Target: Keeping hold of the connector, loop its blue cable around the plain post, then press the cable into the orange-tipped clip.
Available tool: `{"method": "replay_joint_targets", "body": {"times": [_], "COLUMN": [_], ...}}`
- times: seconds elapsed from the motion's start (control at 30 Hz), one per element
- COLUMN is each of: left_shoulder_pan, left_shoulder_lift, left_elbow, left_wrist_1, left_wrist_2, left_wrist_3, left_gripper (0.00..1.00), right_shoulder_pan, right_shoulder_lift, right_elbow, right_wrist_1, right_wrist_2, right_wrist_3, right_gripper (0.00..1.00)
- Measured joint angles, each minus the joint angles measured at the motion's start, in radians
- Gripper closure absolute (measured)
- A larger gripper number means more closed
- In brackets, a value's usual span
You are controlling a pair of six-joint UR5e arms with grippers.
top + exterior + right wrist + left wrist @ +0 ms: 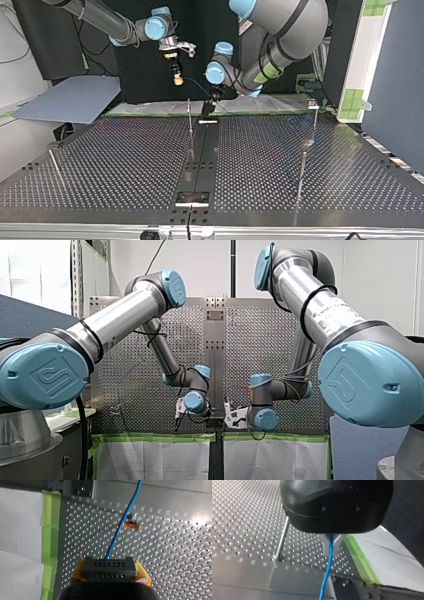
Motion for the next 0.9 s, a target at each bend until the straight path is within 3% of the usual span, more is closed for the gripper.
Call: {"method": "replay_joint_targets", "body": {"times": [0.23,0.6,0.9], "left_shoulder_pan": [-0.015,-0.068,-0.089], "left_shoulder_lift": [0.0,-0.001,-0.001], "left_elbow": [-0.003,-0.008,-0.009], "left_wrist_1": [0.003,0.027,0.038], "left_wrist_2": [-0.007,-0.097,-0.113], "left_wrist_3": [0.002,-0.003,-0.013], "left_gripper": [1.0,1.0,1.0], "right_shoulder_pan": [-0.006,-0.021,-0.037], "right_shoulder_lift": [0.0,0.001,0.003], "right_elbow": [0.0,0.0,0.001], "right_wrist_1": [0.003,0.019,0.035], "right_wrist_2": [0.025,0.075,0.122], "right_wrist_3": [0.0,0.0,0.002], "right_gripper": [1.0,1.0,1.0]}}
